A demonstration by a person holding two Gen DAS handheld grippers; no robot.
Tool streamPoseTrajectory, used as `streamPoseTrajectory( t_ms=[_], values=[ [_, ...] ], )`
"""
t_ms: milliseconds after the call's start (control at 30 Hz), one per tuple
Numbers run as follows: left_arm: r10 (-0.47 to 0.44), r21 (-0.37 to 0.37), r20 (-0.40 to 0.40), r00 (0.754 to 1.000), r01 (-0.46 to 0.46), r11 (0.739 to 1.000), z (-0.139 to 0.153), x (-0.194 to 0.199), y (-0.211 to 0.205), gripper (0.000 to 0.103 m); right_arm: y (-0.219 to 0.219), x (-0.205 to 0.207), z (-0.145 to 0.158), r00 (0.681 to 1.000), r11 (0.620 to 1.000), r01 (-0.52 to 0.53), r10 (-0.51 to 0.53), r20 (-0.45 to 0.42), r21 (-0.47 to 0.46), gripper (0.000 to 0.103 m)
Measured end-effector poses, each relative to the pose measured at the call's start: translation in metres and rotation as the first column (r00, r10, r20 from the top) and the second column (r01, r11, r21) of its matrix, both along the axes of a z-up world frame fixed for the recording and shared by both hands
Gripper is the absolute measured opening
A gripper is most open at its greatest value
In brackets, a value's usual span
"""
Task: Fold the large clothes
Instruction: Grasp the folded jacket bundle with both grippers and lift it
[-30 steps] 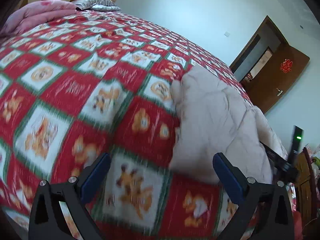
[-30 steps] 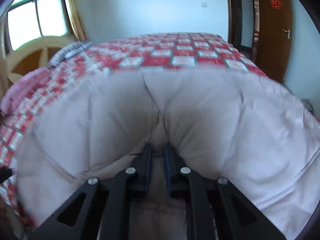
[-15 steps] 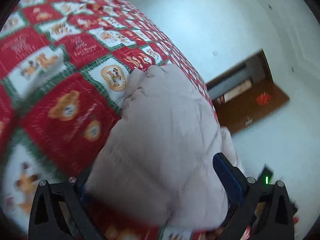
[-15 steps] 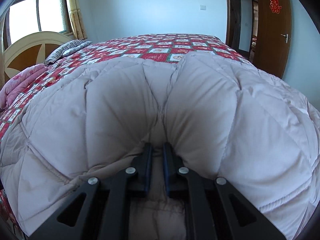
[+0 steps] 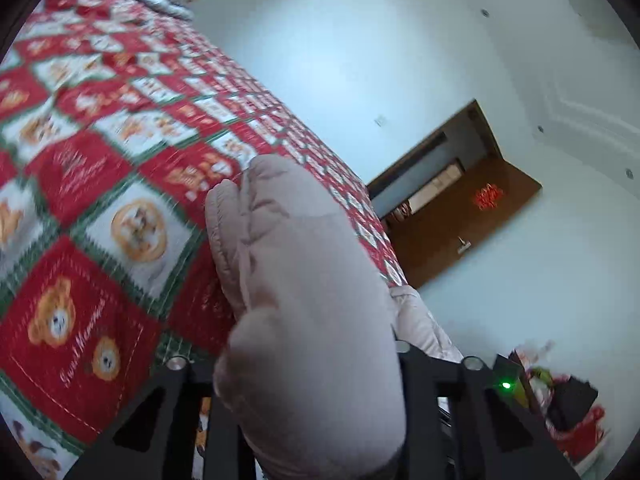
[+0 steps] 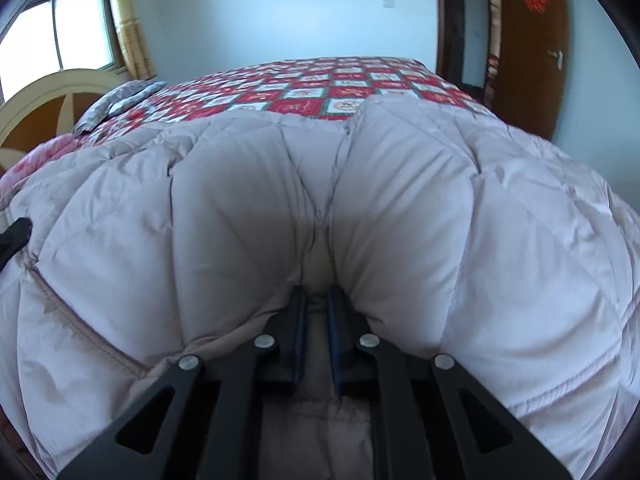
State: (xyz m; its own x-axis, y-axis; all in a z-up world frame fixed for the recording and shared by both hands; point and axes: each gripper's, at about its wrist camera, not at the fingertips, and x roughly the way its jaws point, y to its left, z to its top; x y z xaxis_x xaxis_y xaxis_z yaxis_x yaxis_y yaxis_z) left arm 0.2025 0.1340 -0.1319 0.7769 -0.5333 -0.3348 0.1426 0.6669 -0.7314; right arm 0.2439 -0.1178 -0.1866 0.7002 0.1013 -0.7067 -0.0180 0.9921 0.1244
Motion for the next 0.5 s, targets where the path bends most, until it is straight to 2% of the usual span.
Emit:
streamPoseTrajectory(
  t_ms=[133, 200, 267, 333, 400, 500],
  values=[
    [-0.037, -0.024, 0.063, 0.997, 0.039, 0.999, 0.021, -0.006, 0.006, 0.018, 0.012, -0.006, 0.001, 1.000, 0.999, 0.023, -0.023, -0.001, 0.028, 0.016],
    [-0.045, -0.006, 0.097, 0.994, 0.046, 0.999, 0.036, -0.009, 0.011, 0.017, 0.028, -0.008, 0.003, 1.000, 0.998, 0.000, 0.000, -0.012, 0.059, 0.016],
    [-0.054, 0.046, 0.141, 0.989, 0.048, 0.998, 0.059, -0.016, 0.016, 0.016, 0.048, -0.009, 0.005, 0.999, 0.993, -0.043, 0.046, -0.027, 0.111, 0.016],
    [-0.066, 0.109, 0.182, 0.981, 0.046, 0.993, 0.081, -0.023, 0.019, 0.014, 0.066, -0.009, 0.005, 0.993, 0.973, -0.096, 0.106, -0.041, 0.210, 0.015],
    [-0.094, 0.152, 0.210, 0.973, 0.062, 0.986, 0.098, -0.028, 0.018, 0.014, 0.084, -0.006, 0.003, 0.982, 0.923, -0.150, 0.181, -0.055, 0.355, 0.014],
    [-0.152, 0.260, 0.236, 0.960, 0.088, 0.962, 0.119, -0.034, -0.003, 0.014, 0.104, -0.001, -0.003, 0.950, 0.803, -0.226, 0.307, -0.058, 0.551, 0.011]
  ],
)
